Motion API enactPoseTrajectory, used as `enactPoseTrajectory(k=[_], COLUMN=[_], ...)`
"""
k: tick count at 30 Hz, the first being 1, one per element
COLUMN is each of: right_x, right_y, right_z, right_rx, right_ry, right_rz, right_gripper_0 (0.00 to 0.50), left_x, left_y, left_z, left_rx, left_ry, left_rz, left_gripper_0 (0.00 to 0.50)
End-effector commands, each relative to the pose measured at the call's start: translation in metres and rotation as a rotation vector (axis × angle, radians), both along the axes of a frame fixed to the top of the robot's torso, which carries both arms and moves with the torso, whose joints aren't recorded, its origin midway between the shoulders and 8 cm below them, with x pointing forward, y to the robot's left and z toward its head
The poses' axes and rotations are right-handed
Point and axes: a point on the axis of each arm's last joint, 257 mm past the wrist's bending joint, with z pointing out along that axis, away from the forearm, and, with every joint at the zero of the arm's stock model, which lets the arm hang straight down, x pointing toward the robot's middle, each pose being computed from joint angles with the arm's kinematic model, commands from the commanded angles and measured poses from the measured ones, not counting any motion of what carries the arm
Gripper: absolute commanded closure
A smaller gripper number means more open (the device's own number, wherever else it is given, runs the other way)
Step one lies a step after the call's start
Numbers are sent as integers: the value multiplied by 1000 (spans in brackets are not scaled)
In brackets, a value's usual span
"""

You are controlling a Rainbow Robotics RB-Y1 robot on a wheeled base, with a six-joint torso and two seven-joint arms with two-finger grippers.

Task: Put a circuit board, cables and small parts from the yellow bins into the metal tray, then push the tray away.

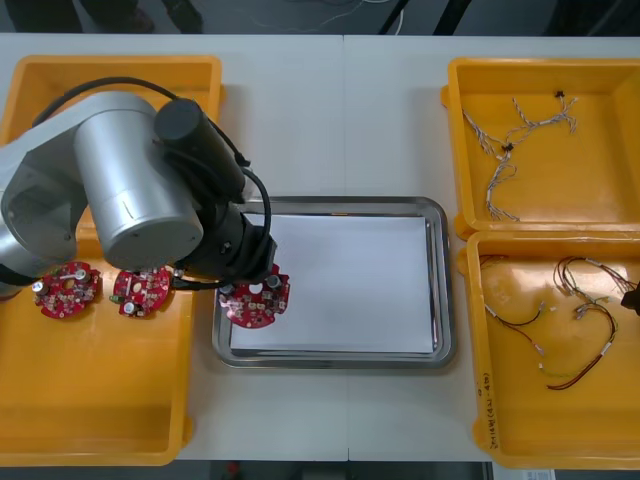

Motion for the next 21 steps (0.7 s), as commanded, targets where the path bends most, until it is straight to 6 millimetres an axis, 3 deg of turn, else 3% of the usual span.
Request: enactPoseTrajectory(k=[1, 9, 21], right_x=[3, -3, 9], right_y=[-12, -10, -5], right_z=[6, -24, -50], right_rx=[45, 115, 182], right_ry=[-8, 60, 52], right_rz=[-98, -138, -159], right_gripper_0=[0, 0, 0], left_x=[3, 3, 18], left_y=[-20, -20, -21], left_z=[1, -18, -48], left_rx=[-16, 4, 4], left_ry=[-28, -22, -37], left_rz=[23, 32, 56], left_gripper_0=[500, 500, 500])
